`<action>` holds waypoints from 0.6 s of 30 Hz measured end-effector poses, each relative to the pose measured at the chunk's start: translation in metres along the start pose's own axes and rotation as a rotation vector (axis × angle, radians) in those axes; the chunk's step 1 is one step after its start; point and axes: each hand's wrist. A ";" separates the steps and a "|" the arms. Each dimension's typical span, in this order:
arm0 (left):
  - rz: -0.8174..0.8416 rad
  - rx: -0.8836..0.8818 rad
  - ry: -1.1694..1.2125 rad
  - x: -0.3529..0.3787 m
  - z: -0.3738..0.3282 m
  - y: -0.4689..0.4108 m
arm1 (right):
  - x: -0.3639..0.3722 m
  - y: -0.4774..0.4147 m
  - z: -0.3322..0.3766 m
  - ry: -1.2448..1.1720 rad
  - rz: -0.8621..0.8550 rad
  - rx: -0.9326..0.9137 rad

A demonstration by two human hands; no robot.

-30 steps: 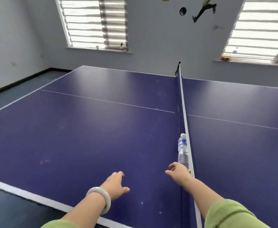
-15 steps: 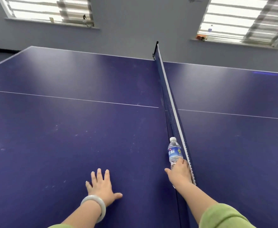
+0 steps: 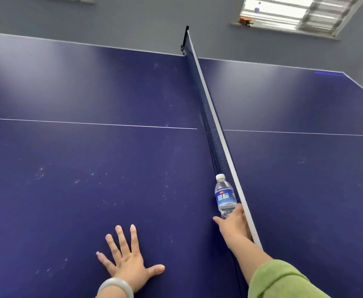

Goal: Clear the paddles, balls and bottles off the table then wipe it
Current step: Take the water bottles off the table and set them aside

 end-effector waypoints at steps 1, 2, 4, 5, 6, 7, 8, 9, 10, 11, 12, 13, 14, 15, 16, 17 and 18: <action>0.002 0.004 0.005 0.000 0.000 0.000 | -0.001 0.004 -0.002 0.033 -0.009 -0.031; 0.003 0.008 0.010 -0.001 0.001 0.000 | -0.003 0.007 -0.006 0.063 -0.016 -0.067; -0.001 0.013 0.015 -0.001 0.002 0.000 | -0.006 0.016 -0.011 0.113 -0.017 -0.141; -0.004 0.014 0.016 -0.001 0.002 0.001 | -0.006 0.020 -0.014 0.153 -0.014 -0.188; -0.004 0.016 0.016 -0.001 0.001 0.001 | -0.006 0.026 -0.017 0.210 -0.010 -0.243; -0.004 0.017 0.015 -0.001 0.001 0.002 | -0.006 0.032 -0.018 0.270 -0.002 -0.293; -0.002 0.018 0.015 -0.002 0.000 0.003 | -0.005 0.037 -0.019 0.317 0.006 -0.332; 0.001 0.018 0.014 -0.003 0.000 0.004 | -0.004 0.043 -0.021 0.337 0.025 -0.344; 0.003 0.018 0.013 -0.004 -0.001 0.005 | -0.003 0.048 -0.022 0.321 0.055 -0.333; 0.003 0.017 0.011 -0.006 -0.001 0.006 | -0.002 0.054 -0.023 0.276 0.088 -0.310; 0.003 0.017 0.006 -0.007 -0.002 0.007 | 0.000 0.059 -0.025 0.207 0.120 -0.285; 0.002 0.017 -0.003 -0.008 -0.002 0.009 | -0.001 0.066 -0.027 0.122 0.150 -0.257; 0.002 0.019 -0.015 -0.011 -0.002 0.011 | -0.003 0.072 -0.027 0.022 0.172 -0.232; -0.001 0.022 -0.026 -0.013 0.000 0.013 | -0.007 0.079 -0.027 -0.086 0.184 -0.210; -0.007 0.027 -0.032 -0.017 0.002 0.016 | -0.012 0.085 -0.025 -0.186 0.190 -0.196; -0.018 0.036 -0.026 -0.021 0.005 0.018 | -0.018 0.092 -0.023 -0.270 0.190 -0.192; -0.030 0.047 -0.013 -0.024 0.008 0.020 | -0.025 0.098 -0.021 -0.339 0.183 -0.195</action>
Point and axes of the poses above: each hand's wrist, its own y-axis away from the middle knuckle, its own x-axis out of the palm, z = x × y, and after that the axes turned 10 degrees about -y, right-handed
